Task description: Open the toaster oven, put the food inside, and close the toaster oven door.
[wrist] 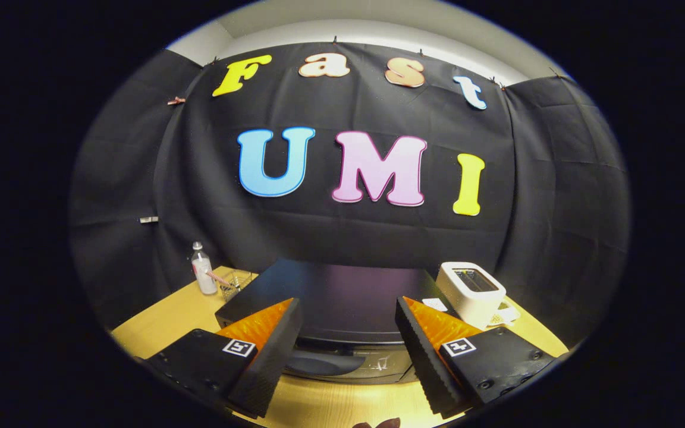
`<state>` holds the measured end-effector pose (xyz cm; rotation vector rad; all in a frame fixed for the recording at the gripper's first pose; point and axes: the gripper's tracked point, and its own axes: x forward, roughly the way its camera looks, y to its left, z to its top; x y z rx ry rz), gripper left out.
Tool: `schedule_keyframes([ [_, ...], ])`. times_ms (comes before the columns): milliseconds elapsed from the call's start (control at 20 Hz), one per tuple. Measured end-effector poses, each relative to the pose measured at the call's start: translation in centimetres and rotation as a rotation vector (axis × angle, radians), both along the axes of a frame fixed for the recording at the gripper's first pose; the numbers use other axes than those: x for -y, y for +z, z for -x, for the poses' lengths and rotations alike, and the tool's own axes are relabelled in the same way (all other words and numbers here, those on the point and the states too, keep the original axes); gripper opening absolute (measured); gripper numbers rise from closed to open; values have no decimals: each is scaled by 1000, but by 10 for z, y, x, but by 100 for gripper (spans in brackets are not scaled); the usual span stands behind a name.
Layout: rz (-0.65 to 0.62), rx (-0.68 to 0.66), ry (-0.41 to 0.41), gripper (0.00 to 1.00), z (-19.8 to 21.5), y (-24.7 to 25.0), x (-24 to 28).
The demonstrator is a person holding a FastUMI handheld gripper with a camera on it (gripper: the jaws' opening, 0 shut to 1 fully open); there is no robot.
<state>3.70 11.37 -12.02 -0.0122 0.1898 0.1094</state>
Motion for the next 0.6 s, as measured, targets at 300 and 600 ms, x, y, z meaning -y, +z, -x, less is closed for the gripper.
schedule_keyframes([
  [300, 14, -82, 13, 98, 3, -41, -22],
  [600, -53, -131, -53, 98, 2, -54, -25],
])
